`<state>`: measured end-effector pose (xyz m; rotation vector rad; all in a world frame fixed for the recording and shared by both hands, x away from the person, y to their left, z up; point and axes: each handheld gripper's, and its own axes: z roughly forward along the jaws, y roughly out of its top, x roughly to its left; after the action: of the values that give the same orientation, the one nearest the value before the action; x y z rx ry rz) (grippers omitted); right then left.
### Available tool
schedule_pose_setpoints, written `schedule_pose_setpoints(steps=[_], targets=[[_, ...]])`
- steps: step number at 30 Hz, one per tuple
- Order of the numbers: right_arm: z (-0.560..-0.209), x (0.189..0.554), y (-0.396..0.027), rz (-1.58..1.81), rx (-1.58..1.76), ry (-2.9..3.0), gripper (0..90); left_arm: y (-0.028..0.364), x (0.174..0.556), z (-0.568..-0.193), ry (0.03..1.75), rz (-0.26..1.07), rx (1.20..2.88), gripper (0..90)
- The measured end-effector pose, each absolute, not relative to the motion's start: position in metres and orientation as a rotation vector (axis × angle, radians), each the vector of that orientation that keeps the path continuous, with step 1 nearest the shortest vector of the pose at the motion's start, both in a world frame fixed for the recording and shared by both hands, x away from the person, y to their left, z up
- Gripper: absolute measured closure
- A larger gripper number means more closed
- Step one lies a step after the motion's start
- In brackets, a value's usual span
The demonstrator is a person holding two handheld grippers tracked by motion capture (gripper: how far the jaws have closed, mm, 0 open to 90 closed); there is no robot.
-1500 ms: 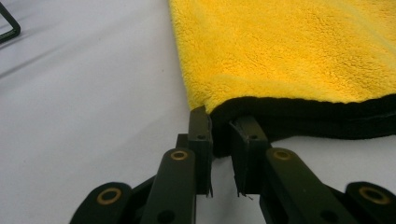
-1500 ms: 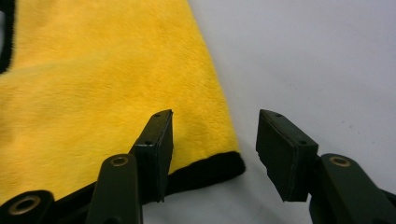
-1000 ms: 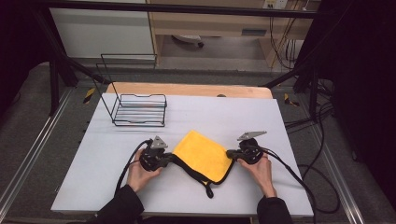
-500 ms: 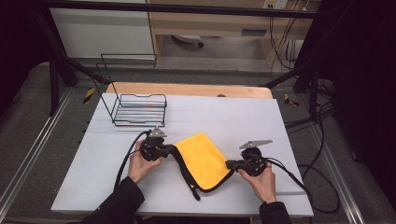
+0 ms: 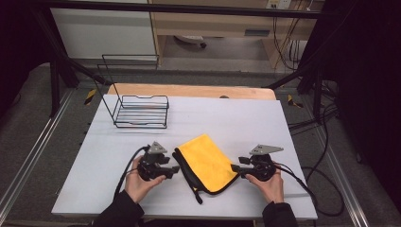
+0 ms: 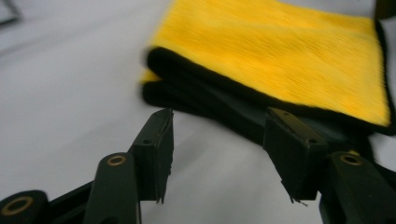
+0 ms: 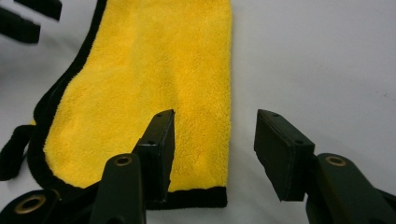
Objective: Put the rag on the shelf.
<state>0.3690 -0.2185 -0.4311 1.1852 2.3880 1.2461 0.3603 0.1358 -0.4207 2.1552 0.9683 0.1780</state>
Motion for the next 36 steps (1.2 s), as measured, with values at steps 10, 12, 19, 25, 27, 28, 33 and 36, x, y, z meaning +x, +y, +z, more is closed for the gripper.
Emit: schedule_pose_setpoints(steps=[10,12,19,25,27,28,33,36], targets=[[-0.432,0.362,-0.226,1.204,1.14,2.361,41.1,0.076,0.345,-0.43,0.911,0.096,2.189,54.3],[-0.432,0.361,-0.227,1.203,1.122,2.359,39.2,0.069,0.345,-0.434,0.929,0.096,2.188,54.6],[-0.432,0.359,-0.226,1.231,1.124,2.348,35.8,0.06,0.344,-0.442,0.962,0.125,2.193,68.5],[-0.432,0.359,-0.225,1.237,1.121,2.351,35.8,0.062,0.346,-0.44,0.934,0.091,2.207,85.9],[-0.432,0.358,-0.225,1.238,1.119,2.353,35.8,0.065,0.347,-0.438,0.923,0.084,2.204,86.8],[-0.432,0.358,-0.225,1.237,1.119,2.356,35.7,0.068,0.347,-0.436,0.919,0.078,2.2,87.0],[-0.431,0.358,-0.225,1.242,1.121,2.358,34.7,0.084,0.348,-0.426,0.916,0.053,2.176,87.3],[-0.432,0.358,-0.225,1.237,1.119,2.357,33.9,0.089,0.345,-0.421,0.899,0.082,2.202,87.3]])
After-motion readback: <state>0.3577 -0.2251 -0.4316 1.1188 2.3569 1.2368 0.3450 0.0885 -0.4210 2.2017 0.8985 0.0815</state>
